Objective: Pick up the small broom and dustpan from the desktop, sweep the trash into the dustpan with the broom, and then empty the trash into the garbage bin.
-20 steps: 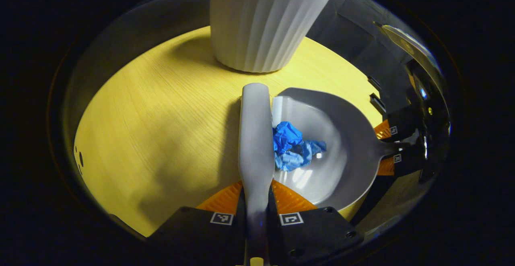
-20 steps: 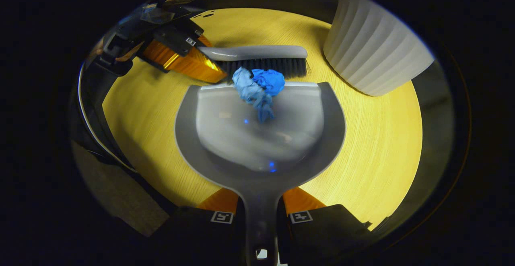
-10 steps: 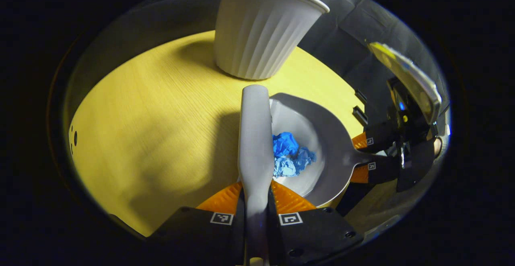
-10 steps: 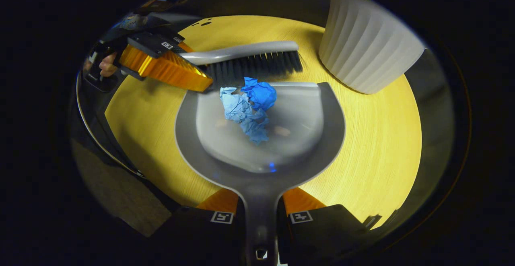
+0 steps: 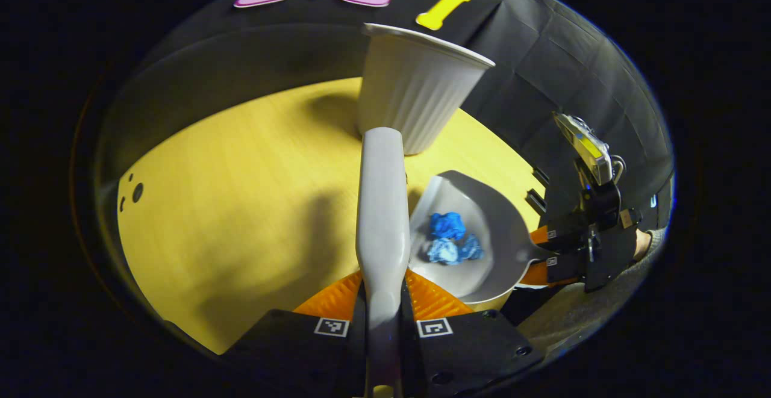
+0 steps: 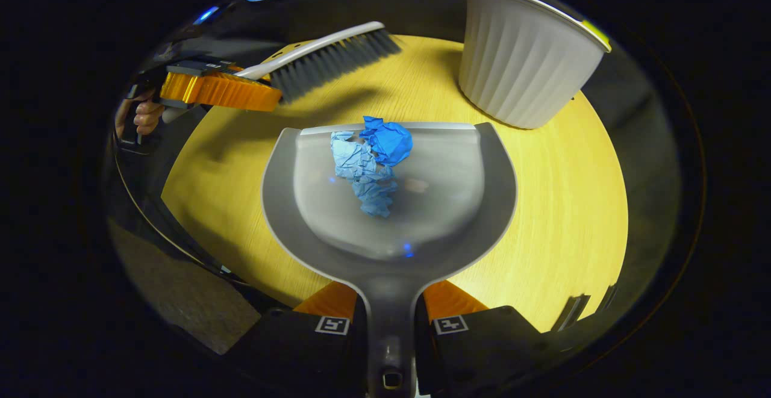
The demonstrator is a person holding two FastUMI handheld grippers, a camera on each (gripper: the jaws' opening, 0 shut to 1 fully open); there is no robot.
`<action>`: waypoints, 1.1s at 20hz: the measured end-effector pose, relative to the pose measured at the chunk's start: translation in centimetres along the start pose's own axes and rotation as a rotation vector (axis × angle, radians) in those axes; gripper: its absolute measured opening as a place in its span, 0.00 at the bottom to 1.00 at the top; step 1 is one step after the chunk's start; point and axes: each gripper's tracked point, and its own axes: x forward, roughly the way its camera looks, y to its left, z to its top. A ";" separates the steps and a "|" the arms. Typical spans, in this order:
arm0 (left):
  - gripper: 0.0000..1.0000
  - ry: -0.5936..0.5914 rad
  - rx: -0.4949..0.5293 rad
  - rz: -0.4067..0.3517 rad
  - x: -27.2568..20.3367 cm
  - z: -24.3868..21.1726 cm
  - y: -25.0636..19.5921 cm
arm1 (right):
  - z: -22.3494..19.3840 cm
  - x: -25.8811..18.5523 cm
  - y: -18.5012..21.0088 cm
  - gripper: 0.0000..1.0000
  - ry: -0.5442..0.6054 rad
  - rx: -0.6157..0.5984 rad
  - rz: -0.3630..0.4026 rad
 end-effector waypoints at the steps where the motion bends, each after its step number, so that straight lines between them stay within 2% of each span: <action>1: 0.27 -0.007 -0.007 0.034 -0.4 -0.5 1.4 | -0.1 -0.7 0.3 0.36 -0.003 0.021 -0.010; 2: 0.27 -0.004 -0.013 0.067 -1.1 -1.1 2.8 | 0.0 -0.8 0.5 0.29 -0.008 0.045 -0.019; 3: 0.27 0.001 -0.022 0.097 -2.3 -1.9 4.3 | -0.1 -0.6 0.6 0.36 -0.011 0.069 -0.032; 4: 0.27 0.008 -0.028 0.127 -2.8 -2.7 5.4 | 0.3 -1.0 0.5 0.29 -0.015 0.091 -0.046; 5: 0.23 0.017 -0.037 0.149 -2.9 -3.5 6.4 | 0.7 -1.2 0.4 0.29 -0.018 0.111 -0.061; 6: 0.27 0.022 -0.049 0.164 -2.8 -4.0 6.8 | 1.2 -1.5 0.3 0.35 -0.022 0.125 -0.076; 14: 0.27 0.031 -0.138 0.152 -1.9 -7.6 6.8 | 4.6 -5.8 -2.9 0.36 -0.087 0.174 -0.162; 15: 0.24 0.029 -0.139 0.149 -1.8 -7.7 6.7 | 5.0 -6.1 -3.2 0.43 -0.096 0.179 -0.173; 16: 0.24 0.029 -0.138 0.146 -1.8 -7.8 6.6 | 5.5 -6.2 -3.5 0.35 -0.104 0.178 -0.188; 18: 0.27 0.030 -0.130 0.148 -1.8 -7.9 6.7 | 7.1 -5.6 -4.5 0.36 -0.107 0.168 -0.237; 19: 0.24 0.027 -0.129 0.149 -1.8 -7.8 6.5 | 7.4 -5.5 -5.7 0.36 -0.104 0.158 -0.262; 20: 0.27 0.026 -0.131 0.148 -1.7 -7.7 6.5 | 7.9 -5.4 -6.4 0.28 -0.099 0.155 -0.279; 21: 0.24 0.025 -0.134 0.148 -1.7 -7.8 6.6 | 8.6 -5.5 -7.4 0.36 -0.091 0.139 -0.299; 22: 0.24 0.029 -0.138 0.149 -1.6 -7.9 6.6 | 9.6 -5.3 -8.5 0.35 -0.081 0.120 -0.320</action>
